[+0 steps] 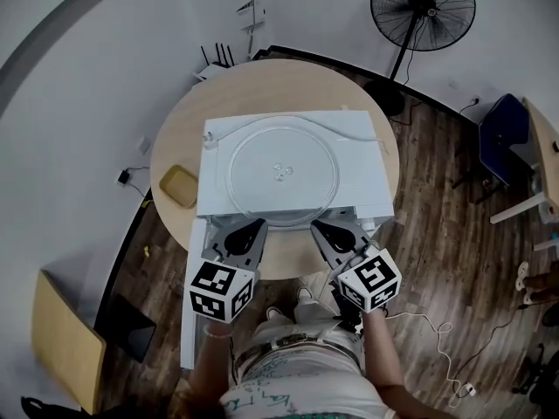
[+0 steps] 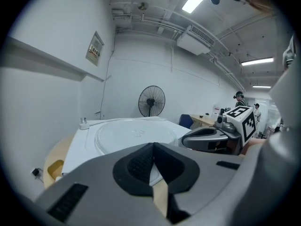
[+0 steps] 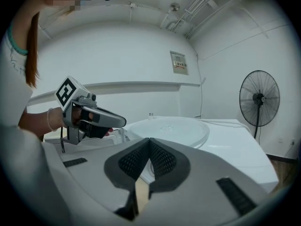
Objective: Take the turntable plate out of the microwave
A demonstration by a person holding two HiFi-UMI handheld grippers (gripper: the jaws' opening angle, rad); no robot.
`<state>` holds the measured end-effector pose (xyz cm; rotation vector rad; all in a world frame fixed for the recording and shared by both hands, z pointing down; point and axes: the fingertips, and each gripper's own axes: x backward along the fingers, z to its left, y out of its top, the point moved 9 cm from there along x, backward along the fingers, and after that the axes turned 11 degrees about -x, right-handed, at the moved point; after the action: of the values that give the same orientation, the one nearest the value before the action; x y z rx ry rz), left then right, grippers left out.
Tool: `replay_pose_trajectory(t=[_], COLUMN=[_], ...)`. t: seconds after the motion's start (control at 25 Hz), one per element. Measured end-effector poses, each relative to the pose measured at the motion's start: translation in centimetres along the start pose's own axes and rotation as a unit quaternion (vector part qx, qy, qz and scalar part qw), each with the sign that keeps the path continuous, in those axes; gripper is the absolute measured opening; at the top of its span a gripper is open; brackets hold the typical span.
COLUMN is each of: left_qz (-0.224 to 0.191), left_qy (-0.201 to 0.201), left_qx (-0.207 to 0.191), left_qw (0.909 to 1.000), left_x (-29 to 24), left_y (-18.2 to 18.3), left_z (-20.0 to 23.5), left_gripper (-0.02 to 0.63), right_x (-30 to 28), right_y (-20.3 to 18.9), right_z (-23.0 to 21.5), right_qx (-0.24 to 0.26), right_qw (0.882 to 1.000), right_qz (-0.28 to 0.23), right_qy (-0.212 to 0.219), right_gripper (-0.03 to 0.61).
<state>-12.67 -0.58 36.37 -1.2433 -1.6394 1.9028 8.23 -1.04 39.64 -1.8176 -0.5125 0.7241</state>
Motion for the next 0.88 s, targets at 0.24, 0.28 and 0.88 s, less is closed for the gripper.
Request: replay_pose_trajectory(t=[0.24,0.28,0.88], left_qz=[0.038,0.046,0.053], left_qy=[-0.021,-0.024,-0.028], left_qx=[0.013,0.015,0.032], left_qw=[0.9990,0.9985,0.9977], left_x=[-0.8,-1.1,-4.3], left_y=[-2.0,-2.4,-2.2], left_z=[-1.4,-1.6,0.1], left_gripper=[0.014,0.014,0.014], right_x=[-1.4,-1.6,-4.0], right_y=[-1.4,-1.5,-0.7], right_z=[0.6,0.6,-1.3], right_qx=[0.005,0.007,-0.011], right_qw=[0.999,0.999,0.999], right_qz=[0.039,0.042,0.031], right_qy=[0.029,0.032,0.041], right_gripper=[-0.009,-0.009,-0.009])
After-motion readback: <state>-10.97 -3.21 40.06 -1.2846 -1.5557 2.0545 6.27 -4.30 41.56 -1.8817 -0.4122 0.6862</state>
